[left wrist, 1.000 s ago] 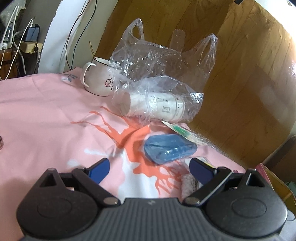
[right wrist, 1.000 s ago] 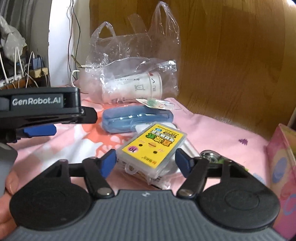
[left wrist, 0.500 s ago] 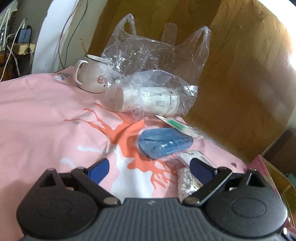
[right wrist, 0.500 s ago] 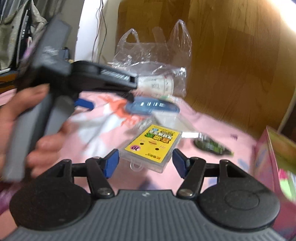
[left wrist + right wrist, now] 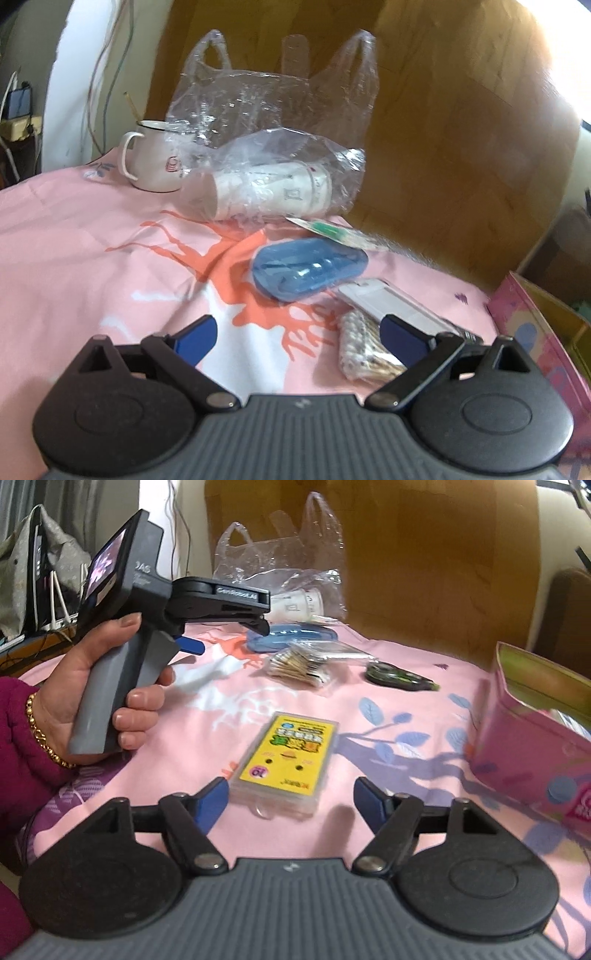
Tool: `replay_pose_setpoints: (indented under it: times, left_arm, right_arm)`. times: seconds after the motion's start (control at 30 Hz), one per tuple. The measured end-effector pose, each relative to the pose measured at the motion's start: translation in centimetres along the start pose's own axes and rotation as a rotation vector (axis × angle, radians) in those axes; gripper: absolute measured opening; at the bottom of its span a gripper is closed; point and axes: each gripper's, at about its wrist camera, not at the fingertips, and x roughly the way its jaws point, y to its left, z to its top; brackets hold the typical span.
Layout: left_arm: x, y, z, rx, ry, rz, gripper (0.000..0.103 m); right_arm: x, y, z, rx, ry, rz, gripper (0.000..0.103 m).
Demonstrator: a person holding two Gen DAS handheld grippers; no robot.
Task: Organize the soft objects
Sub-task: 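Grasp the yellow card box with the right gripper and lift it, then lower the yellow card box into the pink tin and open the left gripper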
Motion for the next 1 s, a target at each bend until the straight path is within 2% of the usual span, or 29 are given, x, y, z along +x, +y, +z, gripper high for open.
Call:
replay_pose_setpoints:
  times: [0.1,0.27,0.43,0.5,0.57,0.6,0.63,0.67,0.7,0.77,0.8,0.93,1.0]
  left_arm:
    - [-0.6,-0.3,-0.4,0.029,0.037,-0.029,0.098]
    - [-4.0,0.0,-1.9,0.01,0.132,-0.145,0.097]
    - [-6.9,-2.2,-3.4,0.115,0.204,-0.246,0.086]
    - [-7.0,-3.2,-4.2,0.124,0.266,-0.296,0.082]
    - [-6.5,-4.2,-5.0,0.124,0.323,-0.343,0.074]
    - [-6.2,-4.6,-5.5,0.125,0.349,-0.359,0.072]
    - [-5.8,-5.1,-6.1,0.127,0.365,-0.368,0.07]
    - [-6.0,-5.7,-6.5,0.15,0.337,-0.359,0.069]
    - [-5.9,-6.5,-6.9,0.186,0.331,-0.364,0.068]
    - [-6.1,-7.5,-7.3,0.214,0.323,-0.331,0.066]
    - [-6.1,-7.9,-7.2,0.215,0.325,-0.329,0.061]
    - [-6.7,-8.9,-5.9,0.2,0.304,-0.382,0.058]
    - [-7.3,-10.4,-5.1,0.229,0.269,-0.411,0.058]
  right_arm:
    - [-0.3,-0.3,-0.5,0.023,0.009,0.004,0.08]
    - [-0.4,-1.1,-0.7,0.064,0.008,0.033,0.082]
    - [-0.3,-1.0,-0.6,0.053,0.007,0.053,0.082]
    - [-0.2,-1.0,-0.5,0.041,0.01,0.057,0.082]
    - [0.1,-0.7,-0.4,0.021,0.018,0.06,0.081]
    - [0.2,-0.5,-0.4,0.004,0.021,0.059,0.076]
    - [0.2,-0.2,-0.4,-0.018,0.019,0.06,0.061]
    - [0.1,-0.1,-0.3,-0.034,0.013,0.069,0.056]
    - [0.0,0.1,-0.3,-0.039,0.008,0.081,0.046]
    - [-0.1,0.1,-0.3,-0.035,-0.001,0.063,0.045]
    - [-0.2,-0.1,-0.4,-0.026,-0.008,0.052,0.045]
    - [-1.7,-1.7,-0.4,0.028,-0.09,0.01,0.045]
    - [-2.8,-2.4,-0.1,0.03,-0.15,-0.034,0.045]
